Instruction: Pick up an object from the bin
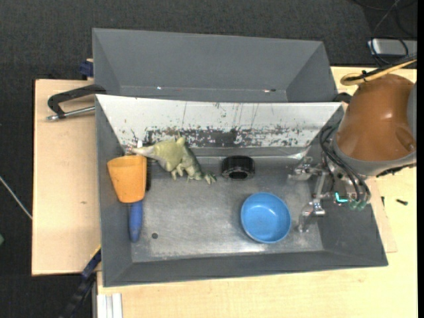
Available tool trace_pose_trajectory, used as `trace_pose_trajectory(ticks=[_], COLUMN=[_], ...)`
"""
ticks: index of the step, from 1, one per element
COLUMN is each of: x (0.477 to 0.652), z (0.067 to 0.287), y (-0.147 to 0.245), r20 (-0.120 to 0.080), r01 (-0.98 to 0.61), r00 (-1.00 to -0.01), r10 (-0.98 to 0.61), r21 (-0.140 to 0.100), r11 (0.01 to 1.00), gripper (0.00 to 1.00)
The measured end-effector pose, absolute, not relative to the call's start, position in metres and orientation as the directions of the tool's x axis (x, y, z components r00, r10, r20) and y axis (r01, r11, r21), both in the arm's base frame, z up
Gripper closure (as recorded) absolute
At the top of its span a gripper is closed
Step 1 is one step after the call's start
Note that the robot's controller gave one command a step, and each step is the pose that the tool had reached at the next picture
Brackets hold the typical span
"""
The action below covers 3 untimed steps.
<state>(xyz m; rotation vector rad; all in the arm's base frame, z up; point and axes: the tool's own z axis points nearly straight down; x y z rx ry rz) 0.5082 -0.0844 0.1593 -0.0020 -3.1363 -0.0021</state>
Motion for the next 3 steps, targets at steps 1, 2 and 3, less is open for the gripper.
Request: trace_pose_trajectory(ticks=[1,2,3], x=[0.507,0.509,0.5], z=[0.095,0.097,0.261], y=[-0.064,-0.064,-0.056], r20=[0.004,-0.001,-0.013], r01=[-0.283,-0.283,-0.373], r00=[-0.959,-0.959,-0.928], r10=[-0.283,-0.283,-0.373], r21=[0.004,0.001,-0.006], r11=[0.959,0.959,0.928], gripper=[0.0,1.0,1.0])
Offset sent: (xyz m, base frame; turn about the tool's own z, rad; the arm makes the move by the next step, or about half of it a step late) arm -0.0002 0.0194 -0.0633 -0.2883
